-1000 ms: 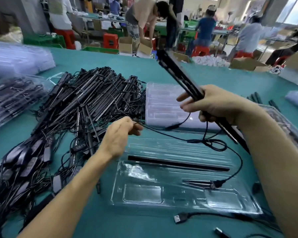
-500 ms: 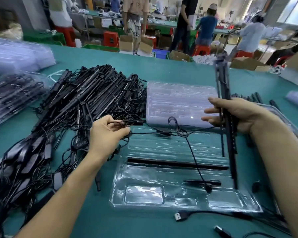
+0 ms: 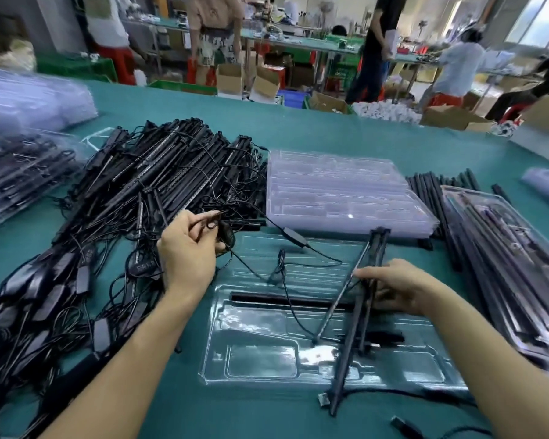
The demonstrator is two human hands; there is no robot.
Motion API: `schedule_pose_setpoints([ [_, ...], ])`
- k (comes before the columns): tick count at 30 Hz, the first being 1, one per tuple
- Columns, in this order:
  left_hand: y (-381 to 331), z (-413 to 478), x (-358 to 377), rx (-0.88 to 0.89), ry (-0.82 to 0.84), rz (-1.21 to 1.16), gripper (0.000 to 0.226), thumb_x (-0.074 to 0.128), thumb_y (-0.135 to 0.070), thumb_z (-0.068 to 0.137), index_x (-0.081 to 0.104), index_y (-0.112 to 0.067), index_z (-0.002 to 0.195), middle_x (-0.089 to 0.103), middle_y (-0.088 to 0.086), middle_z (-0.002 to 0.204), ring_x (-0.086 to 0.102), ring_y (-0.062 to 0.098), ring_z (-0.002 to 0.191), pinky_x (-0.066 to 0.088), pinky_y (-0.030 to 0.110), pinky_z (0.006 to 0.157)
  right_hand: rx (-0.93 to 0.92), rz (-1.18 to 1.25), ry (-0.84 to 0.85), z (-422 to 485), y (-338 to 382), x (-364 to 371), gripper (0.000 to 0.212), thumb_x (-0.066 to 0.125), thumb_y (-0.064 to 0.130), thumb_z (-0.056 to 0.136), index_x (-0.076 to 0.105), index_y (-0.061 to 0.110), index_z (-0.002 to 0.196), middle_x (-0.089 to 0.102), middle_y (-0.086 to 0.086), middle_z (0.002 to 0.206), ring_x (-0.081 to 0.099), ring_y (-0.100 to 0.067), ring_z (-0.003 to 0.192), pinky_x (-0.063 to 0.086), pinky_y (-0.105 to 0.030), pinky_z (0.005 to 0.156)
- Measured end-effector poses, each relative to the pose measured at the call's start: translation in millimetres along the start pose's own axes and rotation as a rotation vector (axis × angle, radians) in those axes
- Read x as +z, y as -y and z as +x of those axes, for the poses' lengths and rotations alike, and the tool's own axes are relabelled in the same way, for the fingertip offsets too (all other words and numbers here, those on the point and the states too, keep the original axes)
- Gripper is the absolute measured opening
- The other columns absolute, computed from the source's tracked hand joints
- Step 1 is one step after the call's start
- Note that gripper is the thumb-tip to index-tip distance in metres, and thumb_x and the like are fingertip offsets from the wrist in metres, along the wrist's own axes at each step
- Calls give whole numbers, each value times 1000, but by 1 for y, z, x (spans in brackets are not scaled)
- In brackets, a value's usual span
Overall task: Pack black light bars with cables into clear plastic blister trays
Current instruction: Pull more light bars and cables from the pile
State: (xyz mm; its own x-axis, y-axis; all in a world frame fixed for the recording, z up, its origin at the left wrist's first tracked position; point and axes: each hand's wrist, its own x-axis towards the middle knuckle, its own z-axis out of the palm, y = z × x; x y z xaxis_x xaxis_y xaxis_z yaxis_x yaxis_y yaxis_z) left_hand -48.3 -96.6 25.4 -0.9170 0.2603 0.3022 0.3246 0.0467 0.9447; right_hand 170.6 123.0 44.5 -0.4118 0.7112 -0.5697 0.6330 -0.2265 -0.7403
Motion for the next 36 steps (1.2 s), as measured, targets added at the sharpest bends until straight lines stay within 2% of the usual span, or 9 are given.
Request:
schedule_pose_setpoints([
  [4,-2,-1,-4,149,117,28,41,67,3,89,60,-33,71,72,-14,102,73,12,63,60,34,55,-518,-759,-493,-15,40,15,60,68,45,83,47,8,126,58,-17,118,58,-34,102,50,-42,81],
  [6,-2,0,-6,172,196,-42,44,65,10,87,55,-27,66,74,-11,99,73,12,68,59,25,57,-877,-692,-279,-28,71,46,66,62,46,89,37,22,146,49,-12,137,47,-31,125,41,-46,104],
  [9,1,-1,-7,136,279,-177,31,63,12,87,53,-10,68,76,-9,93,75,17,73,59,23,62,-1077,-920,31,-38,98,102,50,55,47,94,51,23,138,59,-7,128,53,-25,120,44,-42,100],
  [15,6,-1,-12,311,232,76,22,70,-10,89,62,-5,69,66,5,86,68,19,68,58,27,59,-1060,-801,83,-41,121,114,27,62,37,94,73,12,96,69,-2,77,63,-18,70,55,-33,66],
  [18,16,-5,-18,698,301,368,46,67,-26,91,50,-5,54,50,1,80,46,16,64,42,22,51,-1057,-426,-61,-41,138,94,25,60,34,95,70,13,86,66,1,71,61,-5,48,47,-16,47],
  [21,29,-12,-23,880,400,591,50,56,-37,96,52,-8,54,48,-3,75,44,14,67,42,23,46,-954,-42,-216,-33,148,73,31,58,31,97,61,17,70,58,-2,67,54,-13,40,48,-24,46],
  [28,52,-5,-41,848,379,1053,60,35,-44,94,62,-15,49,54,-2,57,47,20,57,39,27,49,-569,954,-334,-8,156,-14,27,50,29,102,48,11,82,40,-1,62,34,-12,34,32,-20,40],
  [32,46,2,-38,637,324,1141,71,23,-53,101,68,-17,60,58,-3,69,46,20,70,40,36,63,-495,873,-413,8,124,-39,31,44,30,103,43,14,76,31,3,52,20,-11,37,19,-21,37],
  [36,46,5,-46,560,285,1064,64,28,-51,98,70,-15,65,60,-2,76,50,24,74,43,39,67,-407,-19,-576,14,88,-48,27,53,27,90,64,8,74,52,-4,59,46,-23,47,36,-22,40],
])
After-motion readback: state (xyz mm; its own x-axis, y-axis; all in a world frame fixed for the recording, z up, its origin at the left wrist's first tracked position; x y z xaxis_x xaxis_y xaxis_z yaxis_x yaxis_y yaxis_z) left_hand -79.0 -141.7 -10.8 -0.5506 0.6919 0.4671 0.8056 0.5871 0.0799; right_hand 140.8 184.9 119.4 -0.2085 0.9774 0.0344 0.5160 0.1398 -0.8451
